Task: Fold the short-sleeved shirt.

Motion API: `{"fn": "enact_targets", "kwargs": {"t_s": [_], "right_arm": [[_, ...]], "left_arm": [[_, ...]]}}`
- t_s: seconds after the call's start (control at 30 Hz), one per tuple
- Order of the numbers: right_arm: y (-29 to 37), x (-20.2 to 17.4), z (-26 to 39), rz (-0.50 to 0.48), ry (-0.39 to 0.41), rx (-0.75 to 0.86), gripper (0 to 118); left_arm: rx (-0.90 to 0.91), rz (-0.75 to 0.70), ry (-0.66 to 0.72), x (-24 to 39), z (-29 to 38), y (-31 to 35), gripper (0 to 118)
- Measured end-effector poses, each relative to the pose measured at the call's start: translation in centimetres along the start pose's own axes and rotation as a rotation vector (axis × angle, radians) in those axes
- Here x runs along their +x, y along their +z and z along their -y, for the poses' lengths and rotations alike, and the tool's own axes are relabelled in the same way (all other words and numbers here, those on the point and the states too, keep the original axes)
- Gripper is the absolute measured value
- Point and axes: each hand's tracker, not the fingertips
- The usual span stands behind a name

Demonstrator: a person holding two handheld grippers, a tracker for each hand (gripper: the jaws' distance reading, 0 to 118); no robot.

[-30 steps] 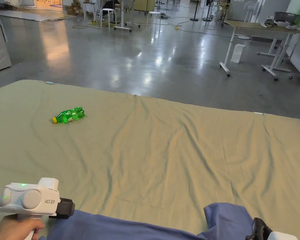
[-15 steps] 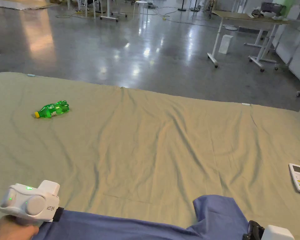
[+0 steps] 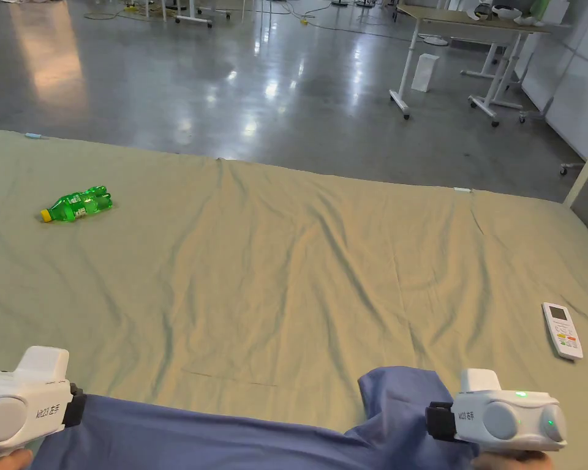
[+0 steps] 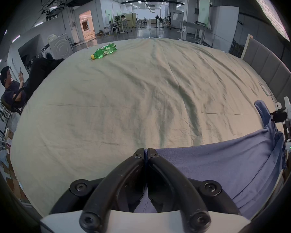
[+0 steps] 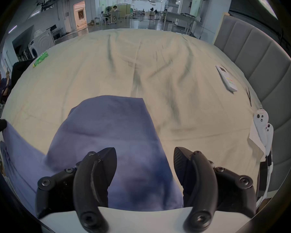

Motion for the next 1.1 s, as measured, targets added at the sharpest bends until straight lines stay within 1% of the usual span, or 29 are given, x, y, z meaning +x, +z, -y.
{"fn": "enact_targets", "kwargs": {"t_s": [0.07, 0.1, 0.13, 0.17, 0.2, 0.23, 0.27, 0.3, 0.37, 0.47, 0.53, 0.8, 0.97, 1.03, 1.1], "right_arm": [[-0.9, 0.2, -0.7, -0.017, -0.031, -0.003, 73], [-0.1, -0.2, -0.8, -0.012, -0.04, -0.003, 69], [-0.4, -0.4, -1.0, -0.018, -0.036, -0.01, 55], [-0.6, -0.6, -1.0, -0.028, -0.026, -0.023, 50], [-1.4, -0.7, -1.0, -0.029, -0.03, -0.034, 47], [-1.5, -1.0, -1.0, -0.019, -0.022, -0.03, 36], [-1.3, -1.1, -1.0, -0.014, -0.007, -0.025, 30], [-1.1, -1.1, -0.9, -0.028, 0.005, -0.014, 24], [-1.3, -0.9, -1.0, -0.066, -0.009, -0.008, 2], [-0.2, -0.4, -0.5, -0.068, -0.034, -0.007, 2], [0.8, -0.1, -0.2, -0.069, -0.047, 0.03, 2], [9.6, 0.9, 1.9, -0.116, -0.027, 0.154, 2], [14.8, 1.7, 4.5, -0.11, -0.033, 0.206, 2], [16.4, 2.1, 5.9, -0.106, -0.036, 0.215, 2], [18.1, 2.3, 7.2, -0.104, -0.02, 0.227, 2]], "left_arm": [[0.006, -0.017, -0.014, 0.2, 0.0, 0.1, 3], [0.006, -0.016, -0.009, 0.2, 0.0, 0.2, 3], [0.008, -0.018, -0.004, 0.2, 0.0, 0.2, 3], [0.007, -0.018, -0.001, 0.2, 0.0, 0.2, 3], [0.005, -0.02, 0.002, 0.2, 0.1, 0.0, 3], [0.004, -0.022, -0.001, 0.3, 0.2, 0.1, 3], [0.005, -0.024, -0.002, 0.4, 0.2, 0.1, 3], [0.007, -0.025, -0.003, 0.4, 0.3, 0.2, 3], [0.008, -0.025, -0.003, 0.3, 0.3, 0.1, 3], [0.01, -0.017, 0.014, 0.2, 0.4, 0.4, 3], [0.024, -0.016, 0.02, 0.2, 0.5, 1.0, 3], [0.086, 0.019, 0.034, -0.4, 1.3, 4.7, 3], [0.128, 0.05, 0.052, -1.8, 2.1, 7.3, 3], [0.146, 0.066, 0.067, -1.7, 2.9, 9.7, 3], [0.153, 0.08, 0.07, -2.2, 3.4, 10.8, 3]]}}
